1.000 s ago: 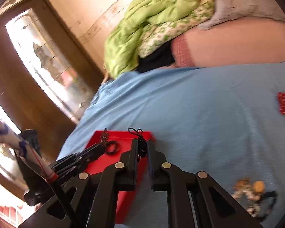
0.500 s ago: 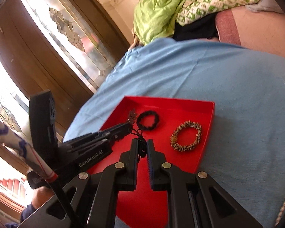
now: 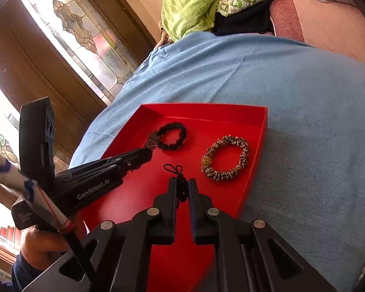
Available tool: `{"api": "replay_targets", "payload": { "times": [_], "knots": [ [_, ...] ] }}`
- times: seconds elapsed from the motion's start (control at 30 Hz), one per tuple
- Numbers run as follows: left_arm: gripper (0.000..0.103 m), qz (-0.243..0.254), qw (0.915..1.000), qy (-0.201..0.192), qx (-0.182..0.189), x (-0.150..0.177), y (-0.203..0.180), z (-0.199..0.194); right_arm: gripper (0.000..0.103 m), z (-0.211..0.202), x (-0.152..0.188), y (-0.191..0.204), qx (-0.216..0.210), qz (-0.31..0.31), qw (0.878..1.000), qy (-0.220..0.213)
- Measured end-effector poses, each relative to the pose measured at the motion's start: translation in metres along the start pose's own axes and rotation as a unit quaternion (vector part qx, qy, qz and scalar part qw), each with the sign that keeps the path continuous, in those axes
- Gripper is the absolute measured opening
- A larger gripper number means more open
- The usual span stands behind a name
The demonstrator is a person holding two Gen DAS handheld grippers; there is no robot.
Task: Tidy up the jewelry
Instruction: 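Open the right tool to drop the tassel bracelet while the left tool releases the clip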
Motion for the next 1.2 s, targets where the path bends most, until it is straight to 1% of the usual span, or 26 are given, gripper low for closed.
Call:
{"api": "replay_targets", "payload": {
  "times": [0.23, 0.6, 0.83, 0.97, 1.07, 1.2],
  "knots": [
    [0.012, 0.012, 0.9999, 0.011, 0.001, 0.005, -0.007, 0.004, 0.01, 0.005, 0.003, -0.006, 0.008, 0.003, 1.0, 0.004],
    [0.013, -0.003, 0.9999, 0.01, 0.007, 0.002, -0.005, 0.002, 0.012, 0.005, 0.005, -0.004, 0.002, 0.01, 1.0, 0.008],
    [0.013, -0.013, 0.9999, 0.003, 0.003, 0.0, -0.001, -0.001, 0.012, 0.003, 0.004, 0.0, -0.004, 0.007, 1.0, 0.008],
    [0.014, -0.03, 0.9994, -0.015, 0.012, -0.008, 0.001, -0.009, 0.012, -0.004, 0.001, 0.003, -0.008, 0.007, 1.0, 0.0],
    [0.021, -0.041, 0.9986, -0.031, 0.014, -0.013, 0.001, -0.017, 0.012, -0.016, -0.005, 0.006, -0.014, 0.008, 1.0, -0.014],
    [0.022, -0.049, 0.9973, -0.049, 0.024, -0.02, -0.002, -0.025, 0.012, -0.031, -0.013, 0.008, -0.021, 0.012, 0.999, -0.032]
  ]
}}
Point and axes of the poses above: each gripper's, at about its wrist camera, not at the fingertips, and z roughly the way its jaws point, y to its left, x to its underside, the point moved 9 cm from there along z, roughly the way its jaws point, and after that the axes turned 12 degrees about -x, right-handed, at the moved point
